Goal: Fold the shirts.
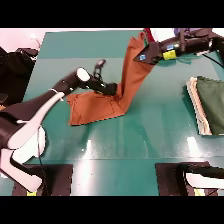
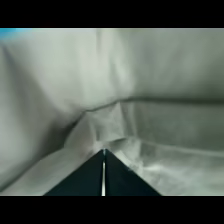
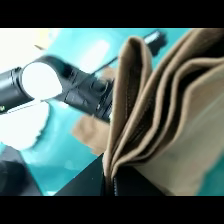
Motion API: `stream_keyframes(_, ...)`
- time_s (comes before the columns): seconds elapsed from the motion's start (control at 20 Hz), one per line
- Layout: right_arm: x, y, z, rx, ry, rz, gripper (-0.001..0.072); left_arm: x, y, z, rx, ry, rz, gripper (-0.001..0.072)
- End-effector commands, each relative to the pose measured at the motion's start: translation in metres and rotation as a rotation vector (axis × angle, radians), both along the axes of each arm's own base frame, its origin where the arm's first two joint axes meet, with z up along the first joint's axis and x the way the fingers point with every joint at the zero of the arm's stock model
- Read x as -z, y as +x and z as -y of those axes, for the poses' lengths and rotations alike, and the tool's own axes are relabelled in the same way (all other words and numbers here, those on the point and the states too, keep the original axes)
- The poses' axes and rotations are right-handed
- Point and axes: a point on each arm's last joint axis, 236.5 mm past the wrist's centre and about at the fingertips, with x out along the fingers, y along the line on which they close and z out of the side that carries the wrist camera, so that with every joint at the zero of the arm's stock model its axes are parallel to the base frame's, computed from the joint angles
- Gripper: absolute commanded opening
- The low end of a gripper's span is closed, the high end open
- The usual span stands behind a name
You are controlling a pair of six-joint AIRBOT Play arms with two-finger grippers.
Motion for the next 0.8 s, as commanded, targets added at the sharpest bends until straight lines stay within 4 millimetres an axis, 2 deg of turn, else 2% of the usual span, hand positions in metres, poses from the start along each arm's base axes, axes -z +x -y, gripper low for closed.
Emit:
stream_keyframes(0.0, -0.020, -0.010, -0.046, -0.034, 0.089, 0.039, 0.0020, -0.073, 0.027, -0.073, -0.084, 0.038, 0.146, 0.0021)
stream_keyframes(0.1, -0.020, -0.021, -0.083, -0.082, 0.139, 0.028, 0.0020, -0.130, 0.035, -0.138, -0.177, 0.070, 0.259, 0.0021)
stream_keyframes(0.15, -0.013, -0.026, -0.104, -0.105, 0.150, 0.017, 0.0020, -0.159, 0.034, -0.172, -0.231, 0.092, 0.319, 0.0021)
stream_keyframes(0.25, 0.008, -0.042, -0.162, -0.168, 0.192, -0.006, 0.0020, -0.209, 0.025, -0.229, -0.332, 0.142, 0.431, 0.0021)
stream_keyframes(0.3, 0.018, -0.050, -0.191, -0.196, 0.216, -0.004, 0.0021, -0.229, 0.018, -0.249, -0.374, 0.153, 0.472, 0.0021)
stream_keyframes(0.35, 0.029, -0.060, -0.218, -0.229, 0.238, 0.010, 0.0077, -0.245, 0.011, -0.266, -0.411, 0.157, 0.501, 0.0021)
stream_keyframes(0.4, 0.043, -0.070, -0.240, -0.261, 0.251, 0.011, 0.0308, -0.256, 0.004, -0.278, -0.435, 0.162, 0.519, 0.0021)
stream_keyframes(0.45, 0.057, -0.078, -0.252, -0.286, 0.241, 0.000, 0.0426, -0.264, -0.002, -0.287, -0.453, 0.168, 0.531, 0.0021)
stream_keyframes(0.5, 0.070, -0.080, -0.255, -0.298, 0.214, -0.005, 0.0428, -0.267, -0.005, -0.292, -0.457, 0.175, 0.536, 0.0021)
stream_keyframes(0.6, 0.086, -0.066, -0.237, -0.296, 0.124, 0.031, 0.0427, -0.262, -0.009, -0.292, -0.446, 0.185, 0.515, 0.0021)
stream_keyframes(0.65, 0.094, -0.054, -0.220, -0.276, 0.070, 0.032, 0.0427, -0.260, -0.011, -0.289, -0.427, 0.192, 0.512, 0.0021)
stream_keyframes(0.75, 0.112, -0.026, -0.173, -0.218, -0.050, 0.005, 0.0427, -0.259, -0.012, -0.280, -0.398, 0.195, 0.516, 0.0021)
